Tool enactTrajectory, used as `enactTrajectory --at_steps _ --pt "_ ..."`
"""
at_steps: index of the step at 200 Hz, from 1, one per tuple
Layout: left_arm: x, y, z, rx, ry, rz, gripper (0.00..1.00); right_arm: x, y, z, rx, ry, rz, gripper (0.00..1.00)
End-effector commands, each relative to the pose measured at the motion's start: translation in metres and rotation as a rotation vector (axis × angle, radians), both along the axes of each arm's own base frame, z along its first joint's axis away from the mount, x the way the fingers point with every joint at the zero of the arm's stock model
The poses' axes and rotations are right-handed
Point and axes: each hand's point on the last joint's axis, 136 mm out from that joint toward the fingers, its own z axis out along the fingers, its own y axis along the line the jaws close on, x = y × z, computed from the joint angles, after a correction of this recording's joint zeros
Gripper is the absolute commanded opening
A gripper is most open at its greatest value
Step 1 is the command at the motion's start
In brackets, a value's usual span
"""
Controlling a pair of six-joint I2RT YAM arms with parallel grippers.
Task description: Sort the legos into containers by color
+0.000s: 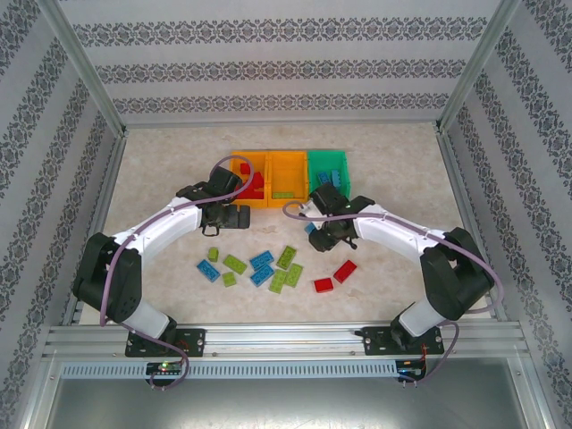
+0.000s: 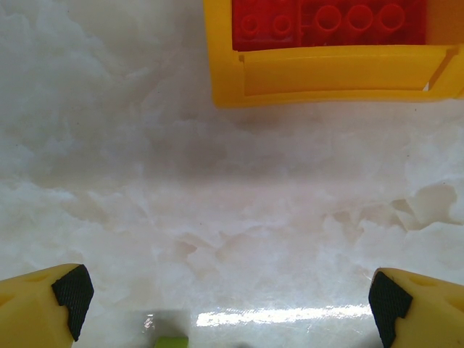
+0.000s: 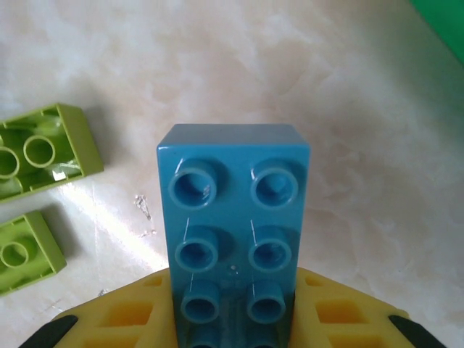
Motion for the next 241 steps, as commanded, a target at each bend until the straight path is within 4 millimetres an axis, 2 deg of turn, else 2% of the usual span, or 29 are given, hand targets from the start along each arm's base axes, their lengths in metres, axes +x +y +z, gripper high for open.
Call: enactTrajectory --at_steps 1,35,66,111,144,168,196,216,241 --pt "-0.005 0.004 -0.003 -0.004 0.018 0.015 0.99 0.018 -0.003 0.019 0.085 -0.017 -0.124 0.21" --pt "-0.005 0.004 -0.003 -0.009 0.017 0.016 0.99 0.051 -0.028 0.029 0.138 -0.025 -0.356 0.20" --pt "-0.006 0.001 -0.004 -0.019 0.022 0.014 0.99 0.085 -0.039 0.039 0.154 -0.036 -0.502 0.19" --pt "-0.008 -0.001 0.001 -0.028 0.009 -0.011 1.00 0.129 -0.049 0.036 0.136 -0.020 -0.641 0.21" --pt "-0.013 0.002 0.006 -0.018 -0.001 -0.030 1.00 0.155 -0.055 0.026 0.128 0.010 -0.732 0.22" --pt "-0.018 -0.001 0.005 -0.030 -0.003 -0.058 1.00 0.164 -0.054 0.023 0.128 0.016 -0.751 0.30" --pt "-0.020 -0.018 0.009 -0.061 -0.024 -0.139 1.00 0.168 -0.049 0.025 0.158 0.021 -0.743 0.42" --pt "-0.022 -0.037 0.015 -0.038 -0.047 -0.240 1.00 0.166 -0.048 0.030 0.173 0.020 -0.742 0.58" --pt "-0.027 -0.072 0.018 -0.015 -0.061 -0.372 1.00 0.162 -0.049 0.040 0.199 -0.003 -0.750 0.70"
